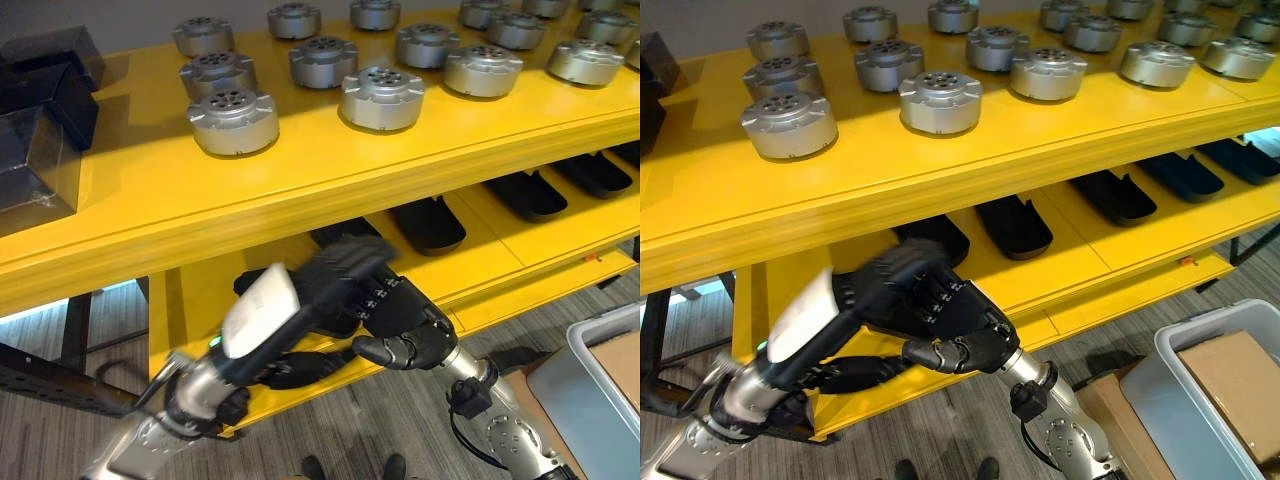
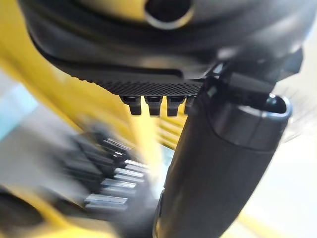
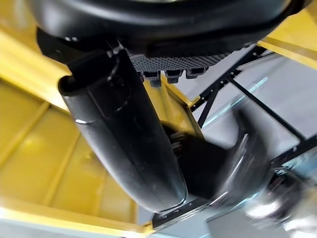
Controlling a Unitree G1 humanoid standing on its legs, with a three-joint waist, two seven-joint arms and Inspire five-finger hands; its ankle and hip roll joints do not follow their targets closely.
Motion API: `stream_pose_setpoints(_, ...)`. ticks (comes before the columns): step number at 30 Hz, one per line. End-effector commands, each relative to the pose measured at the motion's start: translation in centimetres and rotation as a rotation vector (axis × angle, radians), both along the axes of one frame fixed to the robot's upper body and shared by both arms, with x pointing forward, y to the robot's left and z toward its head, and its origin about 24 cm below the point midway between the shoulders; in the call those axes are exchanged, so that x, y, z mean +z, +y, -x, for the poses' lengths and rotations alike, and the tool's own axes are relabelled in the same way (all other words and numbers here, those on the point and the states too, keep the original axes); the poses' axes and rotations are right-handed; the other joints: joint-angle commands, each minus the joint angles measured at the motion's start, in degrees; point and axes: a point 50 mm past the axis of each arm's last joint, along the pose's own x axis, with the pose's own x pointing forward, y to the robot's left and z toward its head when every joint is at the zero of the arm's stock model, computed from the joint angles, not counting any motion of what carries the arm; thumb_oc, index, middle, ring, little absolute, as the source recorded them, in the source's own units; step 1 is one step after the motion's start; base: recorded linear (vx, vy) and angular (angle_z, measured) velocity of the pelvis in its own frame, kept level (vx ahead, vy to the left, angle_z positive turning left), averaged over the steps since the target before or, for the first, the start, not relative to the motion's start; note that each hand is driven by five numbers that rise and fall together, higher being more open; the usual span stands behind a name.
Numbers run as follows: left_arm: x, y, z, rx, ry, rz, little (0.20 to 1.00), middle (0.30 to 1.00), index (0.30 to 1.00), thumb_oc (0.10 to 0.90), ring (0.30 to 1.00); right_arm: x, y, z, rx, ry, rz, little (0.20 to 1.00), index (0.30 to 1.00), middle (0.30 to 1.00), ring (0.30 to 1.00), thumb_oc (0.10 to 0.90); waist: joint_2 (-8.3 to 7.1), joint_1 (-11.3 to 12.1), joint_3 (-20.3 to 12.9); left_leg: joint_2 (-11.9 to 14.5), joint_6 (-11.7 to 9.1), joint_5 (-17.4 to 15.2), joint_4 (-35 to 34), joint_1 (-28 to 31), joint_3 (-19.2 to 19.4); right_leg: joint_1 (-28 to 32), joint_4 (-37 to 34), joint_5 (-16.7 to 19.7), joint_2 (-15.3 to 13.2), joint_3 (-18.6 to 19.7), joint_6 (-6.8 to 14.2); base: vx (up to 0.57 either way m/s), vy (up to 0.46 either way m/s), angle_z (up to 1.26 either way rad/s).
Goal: Move parts from the plastic box to the shelf.
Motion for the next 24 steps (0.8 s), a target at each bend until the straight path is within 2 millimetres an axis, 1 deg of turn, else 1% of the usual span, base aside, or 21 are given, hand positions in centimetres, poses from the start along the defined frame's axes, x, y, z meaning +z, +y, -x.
stream_pose_setpoints(1,0.8,0.3,-2.4,-0.129,0.184,-0.060,1.000,1.000,1.000,0.900,1.000,5.6,-0.5,-1.2,-0.056,-0.359,0.051,1.000,1.000,1.000,1.000,0.900,-0.69,-1.94,-1.90,8.31,-6.74,3.35,-2.39,1.28,-2.79,2.14,0.96,-2.13,-4.28,-1.12,7.11,-0.02,-0.022,-0.08)
stream_pose_setpoints(4,0.2,-0.9,-2.8,-0.164,0.263,-0.103,1.000,1.000,1.000,0.900,1.000,6.9,-1.3,-1.7,-0.093,-0.487,0.188,1.000,1.000,1.000,1.000,0.900,-0.88,-2.16,-2.04,8.33,-6.57,3.37,-2.53,1.71,-2.49,2.34,0.81,-2.00,-4.18,-1.09,7.17,0.00,-0.025,-0.05)
stream_pose_setpoints(5,-0.3,-1.2,-3.0,-0.126,0.257,-0.163,1.000,1.000,1.000,0.900,1.000,7.5,-1.6,-1.8,-0.097,-0.527,0.221,1.000,1.000,1.000,1.000,0.900,-0.97,-2.24,-2.10,8.35,-6.62,3.31,-2.53,1.80,-2.46,2.36,0.77,-1.99,-4.07,-0.88,7.22,0.01,-0.026,-0.03)
stream_pose_setpoints(7,-0.7,-1.2,-3.5,-0.090,0.273,-0.213,1.000,1.000,1.000,0.900,1.000,8.4,-1.9,-2.1,-0.114,-0.596,0.296,1.000,1.000,1.000,1.000,0.900,-1.20,-2.25,-2.27,8.30,-6.60,3.17,-2.53,1.92,-2.43,2.29,0.93,-2.01,-4.02,-0.77,7.16,0.00,-0.012,-0.03)
stream_pose_setpoints(9,-1.7,-0.8,-4.4,-0.025,0.347,-0.253,1.000,1.000,1.000,0.900,1.000,9.5,-2.0,-2.5,-0.130,-0.690,0.396,1.000,1.000,1.000,1.000,0.900,-1.35,-2.02,-2.28,8.23,-6.57,3.17,-2.53,1.98,-2.44,2.30,0.99,-2.08,-3.90,-0.67,7.01,0.00,0.000,0.00)
stream_pose_setpoints(10,-2.3,-0.4,-4.8,0.000,0.420,-0.254,1.000,1.000,1.000,0.900,1.000,10.0,-2.0,-2.6,-0.135,-0.740,0.454,1.000,1.000,1.000,1.000,0.900,-1.38,-1.83,-2.27,8.20,-6.54,3.13,-2.49,2.00,-2.49,2.36,1.03,-2.15,-3.84,-0.66,6.92,0.00,0.000,0.00)
stream_pose_setpoints(11,-2.9,0.2,-5.1,0.028,0.478,-0.243,1.000,1.000,1.000,0.900,1.000,10.6,-2.0,-2.8,-0.139,-0.774,0.494,1.000,1.000,1.000,1.000,0.900,-1.43,-1.60,-2.31,8.17,-6.46,3.12,-2.45,1.87,-2.55,2.30,1.11,-2.20,-3.82,-0.66,6.81,0.00,0.000,0.00)
stream_pose_setpoints(12,-4.0,1.1,-5.4,0.076,0.543,-0.240,1.000,1.000,1.000,0.900,1.000,11.3,-2.3,-2.9,-0.149,-0.832,0.566,1.000,1.000,1.000,1.000,0.900,-1.51,-1.16,-2.26,8.16,-6.34,3.11,-2.41,1.80,-2.68,2.37,1.18,-2.34,-3.69,-0.71,6.61,0.00,0.000,0.00)
stream_pose_setpoints(13,-4.1,1.3,-5.4,0.082,0.547,-0.243,1.000,1.000,1.000,0.900,1.000,11.4,-2.3,-3.0,-0.150,-0.835,0.572,1.000,1.000,1.000,1.000,0.900,-1.50,-1.11,-2.24,8.16,-6.32,3.11,-2.40,1.80,-2.71,2.41,1.17,-2.35,-3.67,-0.72,6.60,0.00,0.000,0.00)
stream_pose_setpoints(14,-5.8,2.9,-5.4,0.187,0.580,-0.315,1.000,1.000,1.000,0.900,1.000,12.2,-3.0,-3.2,-0.172,-0.886,0.651,1.000,1.000,1.000,1.000,0.900,-1.65,-0.42,-2.16,8.12,-6.34,3.20,-2.35,1.58,-3.09,2.59,1.05,-2.31,-3.54,-0.87,6.44,-0.02,-0.004,0.04)
stream_pose_setpoints(15,-6.8,4.0,-5.2,0.231,0.616,-0.356,1.000,1.000,1.000,0.900,1.000,12.6,-3.3,-3.3,-0.183,-0.927,0.710,1.000,1.000,1.000,1.000,0.900,-1.80,-0.07,-2.07,8.13,-6.38,3.20,-2.29,1.47,-3.25,2.57,1.14,-2.35,-3.52,-0.97,6.33,-0.03,-0.002,0.04)
stream_pose_setpoints(18,-9.3,6.3,-4.5,0.319,0.737,-0.388,1.000,1.000,1.000,0.900,1.000,13.4,-3.7,-3.5,-0.221,-1.019,0.832,1.000,1.000,1.000,1.000,0.900,-1.98,0.66,-1.71,8.23,-6.53,3.05,-2.10,1.37,-3.42,2.66,1.31,-2.54,-3.62,-1.22,6.33,-0.03,0.006,0.07)
stream_pose_setpoints(19,-12.1,8.2,-3.1,0.382,0.828,-0.452,1.000,1.000,1.000,0.900,1.000,14.1,-4.0,-3.5,-0.252,-1.097,0.925,1.000,1.000,1.000,1.000,0.900,-2.10,1.26,-1.55,8.24,-6.52,3.33,-2.16,0.89,-3.49,2.33,1.31,-2.39,-3.69,-1.50,6.26,-0.07,0.015,0.03)
stream_pose_setpoints(21,-15.1,10.1,-1.4,0.472,0.929,-0.475,1.000,1.000,1.000,0.900,1.000,14.6,-4.3,-3.6,-0.283,-1.154,0.986,1.000,1.000,1.000,1.000,0.900,-2.21,1.75,-1.25,8.34,-6.65,3.14,-2.09,1.04,-3.33,2.62,1.24,-2.47,-3.76,-1.84,6.42,-0.05,0.018,0.03)
stream_pose_setpoints(22,-17.8,11.3,0.3,0.563,1.001,-0.520,1.000,1.000,1.000,0.900,1.000,14.9,-4.4,-3.8,-0.313,-1.204,1.031,1.000,1.000,1.000,1.000,0.900,-2.28,2.13,-1.24,8.35,-6.68,3.13,-2.09,0.95,-3.21,2.67,1.33,-2.60,-3.83,-2.20,6.50,-0.05,0.020,0.12)
stream_pose_setpoints(23,-20.1,12.2,1.7,0.615,1.061,-0.596,1.000,1.000,1.000,0.900,1.000,15.1,-4.2,-4.1,-0.323,-1.236,1.069,1.000,1.000,1.000,1.000,0.900,-2.45,2.36,-1.23,8.35,-6.78,3.16,-2.06,0.86,-3.16,2.52,1.66,-2.76,-3.86,-2.30,6.58,-0.05,0.017,0.11)
stream_pose_setpoints(24,-21.4,12.4,2.6,0.637,1.098,-0.625,1.000,1.000,1.000,0.900,1.000,15.2,-4.0,-4.3,-0.329,-1.253,1.087,1.000,1.000,1.000,1.000,0.900,-2.54,2.48,-1.24,8.40,-6.79,3.21,-2.03,0.79,-3.06,2.43,1.90,-2.86,-3.92,-2.42,6.60,-0.04,0.009,0.09)
